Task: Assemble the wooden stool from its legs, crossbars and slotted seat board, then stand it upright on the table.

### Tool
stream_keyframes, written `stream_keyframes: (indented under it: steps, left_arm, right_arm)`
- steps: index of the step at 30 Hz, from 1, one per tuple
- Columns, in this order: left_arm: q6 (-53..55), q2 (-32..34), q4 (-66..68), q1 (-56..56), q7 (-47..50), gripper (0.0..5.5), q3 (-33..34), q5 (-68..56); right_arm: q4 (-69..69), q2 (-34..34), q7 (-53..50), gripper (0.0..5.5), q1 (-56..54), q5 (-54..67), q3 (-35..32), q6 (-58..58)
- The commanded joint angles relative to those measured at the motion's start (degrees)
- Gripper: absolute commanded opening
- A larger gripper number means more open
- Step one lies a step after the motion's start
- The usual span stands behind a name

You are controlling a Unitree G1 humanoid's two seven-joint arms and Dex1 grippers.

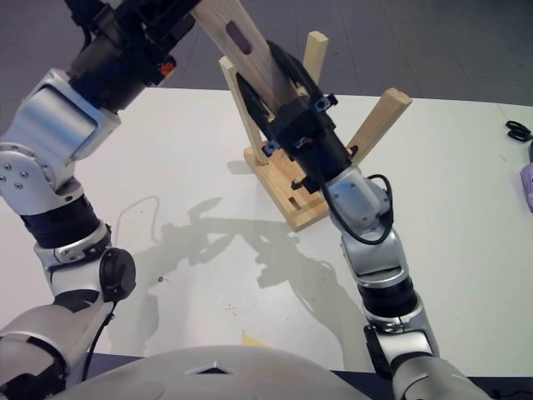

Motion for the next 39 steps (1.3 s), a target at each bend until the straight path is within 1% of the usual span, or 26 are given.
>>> stream_keyframes:
  steps: [1, 3, 7, 10, 11, 12, 16, 21, 22, 26, 27, 29, 33, 36, 39]
  left_arm:
    - [-0.7, 2.3, -0.7, -1.6, 0.1, 4.62, -0.3, -1.0]
    - [-0.2, 3.8, -1.0, -0.6, -0.8, 4.19, -0.3, -1.4]
    - [0.4, 5.8, -0.1, 0.1, -1.7, 3.54, -0.7, -2.0]
    - [0.0, 6.1, 0.4, -0.4, -2.1, 2.94, -1.3, -2.4]
    - [-0.1, 6.1, 0.4, -0.6, -2.3, 2.91, -1.7, -2.5]
    - [-0.2, 6.1, 0.5, -0.9, -2.3, 2.66, -1.9, -2.6]
    - [-0.8, 6.4, 0.8, -2.0, -2.5, 2.11, -2.3, -3.1]
    - [-1.6, 5.9, 0.0, -2.6, -2.3, 1.26, -2.7, -4.3]
    - [-1.7, 5.8, -0.2, -2.6, -2.2, 1.16, -2.8, -4.4]
    - [-2.7, 5.4, -0.6, -2.8, -2.1, 1.14, -3.4, -3.5]
    - [-3.7, 5.1, -0.6, -2.9, -1.4, 1.14, -3.1, -2.6]
    - [-5.5, 5.3, 0.0, -3.2, -0.4, 1.04, -2.4, 0.1]
    - [-9.6, 6.2, 2.9, -4.6, 2.0, 1.04, -0.5, 6.2]
    - [-12.2, 6.9, 3.8, -6.1, 2.0, 1.04, 1.0, 9.4]
    - [-15.6, 9.3, 5.5, -8.6, 1.2, 1.04, 4.3, 12.7]
  right_arm:
    - [-1.5, 1.8, 0.1, 2.14, 2.0, -0.8, 0.9, 1.0]
    - [-1.7, 2.4, 0.1, 2.14, 2.2, -1.0, 0.7, 1.4]
    - [-1.9, 3.3, -0.1, 2.14, 2.5, -1.6, 0.4, 1.7]
    - [-1.6, 3.5, -0.1, 2.14, 2.8, -2.5, 0.5, 1.2]
    - [-1.5, 3.6, 0.0, 2.14, 2.9, -2.5, 0.3, 1.1]
    - [-1.5, 3.7, 0.0, 2.14, 2.9, -2.6, 0.1, 1.1]
    - [-1.0, 3.6, 0.4, 2.14, 2.8, -2.8, -0.5, 0.6]
    - [-0.7, 3.8, 0.4, 2.14, 2.8, -3.1, -0.7, 0.3]
    - [-0.6, 3.9, 0.5, 2.14, 2.8, -3.2, -0.6, 0.2]
    - [-0.1, 3.7, 0.5, 2.14, 3.0, -4.2, -0.8, 0.1]
    - [0.2, 3.5, 0.3, 2.51, 3.1, -4.8, -0.9, 0.3]
    - [0.5, 3.4, 0.0, 2.78, 3.4, -5.3, -1.4, 0.6]
    - [1.1, 3.6, -0.1, 3.37, 3.6, -5.4, -2.7, 1.1]
    - [1.2, 3.4, 0.0, 3.87, 3.5, -5.2, -3.9, 1.0]
    - [1.5, 4.0, -0.5, 4.39, 1.3, -2.9, -7.6, 3.5]
